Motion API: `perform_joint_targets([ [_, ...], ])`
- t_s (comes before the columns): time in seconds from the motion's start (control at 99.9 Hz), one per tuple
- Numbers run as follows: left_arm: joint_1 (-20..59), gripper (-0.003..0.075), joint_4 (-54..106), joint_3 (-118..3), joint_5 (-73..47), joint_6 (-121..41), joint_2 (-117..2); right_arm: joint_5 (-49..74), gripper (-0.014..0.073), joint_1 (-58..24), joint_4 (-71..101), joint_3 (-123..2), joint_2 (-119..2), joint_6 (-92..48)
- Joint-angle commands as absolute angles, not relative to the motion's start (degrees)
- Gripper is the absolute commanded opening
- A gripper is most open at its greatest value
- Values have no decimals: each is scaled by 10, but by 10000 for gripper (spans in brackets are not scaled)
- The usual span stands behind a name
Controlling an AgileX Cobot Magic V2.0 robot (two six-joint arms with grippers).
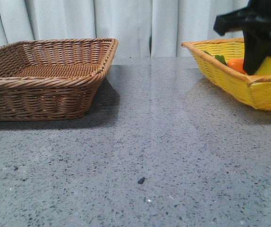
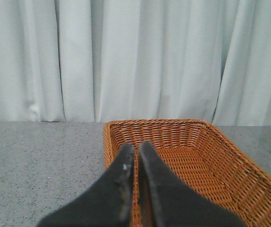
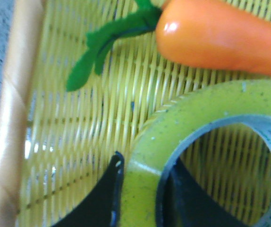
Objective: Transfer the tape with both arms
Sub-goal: 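Reach the right gripper into the yellow basket and grasp the yellow tape roll, then lift the tape roll out and set it on the table between baskets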
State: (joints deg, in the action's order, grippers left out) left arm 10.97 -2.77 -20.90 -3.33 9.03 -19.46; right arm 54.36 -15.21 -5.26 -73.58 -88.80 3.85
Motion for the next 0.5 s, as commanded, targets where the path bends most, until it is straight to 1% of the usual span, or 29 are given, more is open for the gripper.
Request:
perform_joint_targets([
  [0.0, 111, -21, -27, -229, 15, 94, -204, 553, -74, -154, -68, -794, -865, 34],
  [0.12, 111, -21, -27, -229, 15, 94, -204, 593, -74, -173, -64, -867, -865, 29],
  [0.27, 111, -21, -27, -229, 15, 94, -204, 650, -74, -235, -30, -946, -864, 29],
  [0.49, 111, -21, -27, -229, 16, 94, -204, 656, -74, -354, -10, -962, -885, 29],
])
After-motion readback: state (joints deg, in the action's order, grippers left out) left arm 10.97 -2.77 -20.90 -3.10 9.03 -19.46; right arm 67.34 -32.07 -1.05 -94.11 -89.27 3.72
